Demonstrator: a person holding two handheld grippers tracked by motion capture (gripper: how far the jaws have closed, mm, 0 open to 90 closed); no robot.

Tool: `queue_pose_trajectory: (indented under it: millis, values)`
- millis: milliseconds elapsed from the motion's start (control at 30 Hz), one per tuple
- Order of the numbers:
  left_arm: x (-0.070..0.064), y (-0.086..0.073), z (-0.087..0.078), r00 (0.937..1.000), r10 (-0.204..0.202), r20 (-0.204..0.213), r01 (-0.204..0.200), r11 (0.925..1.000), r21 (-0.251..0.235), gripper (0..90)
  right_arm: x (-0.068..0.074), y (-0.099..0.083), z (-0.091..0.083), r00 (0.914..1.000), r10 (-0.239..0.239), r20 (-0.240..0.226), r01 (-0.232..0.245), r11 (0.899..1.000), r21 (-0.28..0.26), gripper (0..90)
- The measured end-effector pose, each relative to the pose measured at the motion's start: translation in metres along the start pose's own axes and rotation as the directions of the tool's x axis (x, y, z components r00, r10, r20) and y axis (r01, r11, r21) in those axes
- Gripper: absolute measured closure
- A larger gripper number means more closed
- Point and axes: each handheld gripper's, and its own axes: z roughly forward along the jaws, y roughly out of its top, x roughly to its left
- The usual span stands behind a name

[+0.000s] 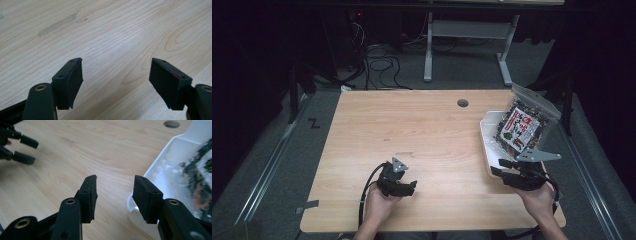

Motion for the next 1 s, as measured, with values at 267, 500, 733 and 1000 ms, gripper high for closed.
queue_pose_trajectory:
  millis: [267,500,733,1000]
  values:
    - [-0.001,0.0,-0.001,1.0,0.001,0.002,-0.001,1.0,-0.004,27.5,0.015,-0.003,0.019,0.9985,-0.044,-0.032,0.045,0.999,0.027,54.8]
    - [-0.001,0.0,-0.001,1.0,0.0,0.005,0.0,1.0,-0.006,27.6,0.024,-0.008,0.034,0.9954,-0.075,-0.06,0.079,0.995,0.056,54.4]
    - [-0.002,0.0,-0.001,1.0,0.001,0.006,-0.001,1.0,-0.005,27.7,0.026,-0.013,0.048,0.9939,-0.09,-0.064,0.094,0.993,0.067,53.8]
    - [-0.005,0.0,-0.003,1.0,0.004,0.008,-0.004,0.9999,-0.013,27.7,0.03,-0.023,0.059,0.9924,-0.108,-0.059,0.114,0.989,0.099,53.3]
